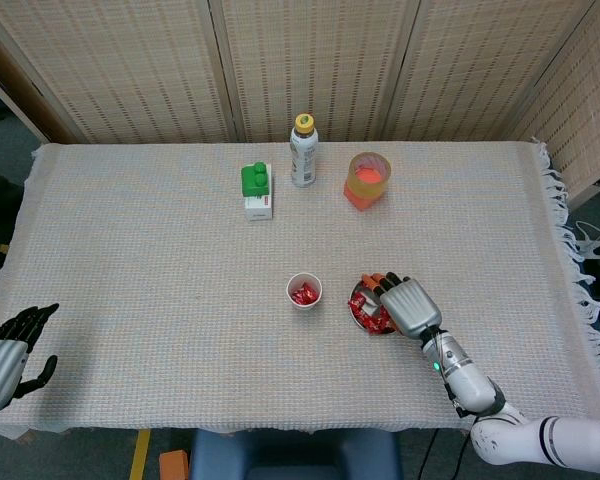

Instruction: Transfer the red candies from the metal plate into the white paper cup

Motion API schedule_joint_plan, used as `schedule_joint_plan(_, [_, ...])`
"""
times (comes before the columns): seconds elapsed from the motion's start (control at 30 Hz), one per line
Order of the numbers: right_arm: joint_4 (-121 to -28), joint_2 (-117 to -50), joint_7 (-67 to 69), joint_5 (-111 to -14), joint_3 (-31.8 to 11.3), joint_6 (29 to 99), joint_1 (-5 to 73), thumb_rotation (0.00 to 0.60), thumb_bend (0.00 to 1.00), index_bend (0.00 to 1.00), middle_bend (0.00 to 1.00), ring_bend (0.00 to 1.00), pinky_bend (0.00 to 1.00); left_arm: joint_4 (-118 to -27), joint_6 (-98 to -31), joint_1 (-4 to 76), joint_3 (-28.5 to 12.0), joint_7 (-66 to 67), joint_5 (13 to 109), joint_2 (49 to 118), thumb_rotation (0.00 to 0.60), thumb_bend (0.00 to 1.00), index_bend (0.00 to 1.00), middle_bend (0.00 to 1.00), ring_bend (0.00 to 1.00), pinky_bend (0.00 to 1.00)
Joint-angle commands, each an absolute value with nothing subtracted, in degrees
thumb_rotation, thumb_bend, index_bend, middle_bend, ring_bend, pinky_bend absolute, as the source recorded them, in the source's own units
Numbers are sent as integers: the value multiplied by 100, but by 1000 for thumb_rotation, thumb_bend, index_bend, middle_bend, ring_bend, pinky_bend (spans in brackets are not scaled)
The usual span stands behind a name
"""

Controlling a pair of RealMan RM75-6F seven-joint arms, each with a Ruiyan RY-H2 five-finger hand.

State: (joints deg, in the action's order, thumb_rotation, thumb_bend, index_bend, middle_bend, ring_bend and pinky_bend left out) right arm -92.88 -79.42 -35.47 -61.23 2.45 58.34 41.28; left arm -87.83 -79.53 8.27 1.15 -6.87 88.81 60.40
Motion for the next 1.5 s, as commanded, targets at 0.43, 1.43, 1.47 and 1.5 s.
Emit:
schedule_joint_plan(0.43, [-9005,-7778,-3656,-5643,185,5674,3882,600,267,0,211,247,466,-8798,-7947,828,135,-655,8903,6047,600,463,0,97,72,175])
schedule_joint_plan(1.43, [-8674,-8112,-4353,-4774,48,5413,4216,600,267,304,619,626,830,-8770,-7944,844,143,-666,8934,6061,600,462,0,97,73,176])
schedule_joint_plan(1.47, [-8665,-8128,-4358,-4769,45,5409,4223,600,267,296,620,626,830,-8769,-7942,845,144,-664,8932,6062,600,463,0,97,73,176])
schedule_joint_plan(1.5, [-8655,-8145,-4375,-4761,49,5403,4233,600,267,286,620,626,831,-8770,-7942,845,143,-665,8929,6062,600,463,0,97,73,176])
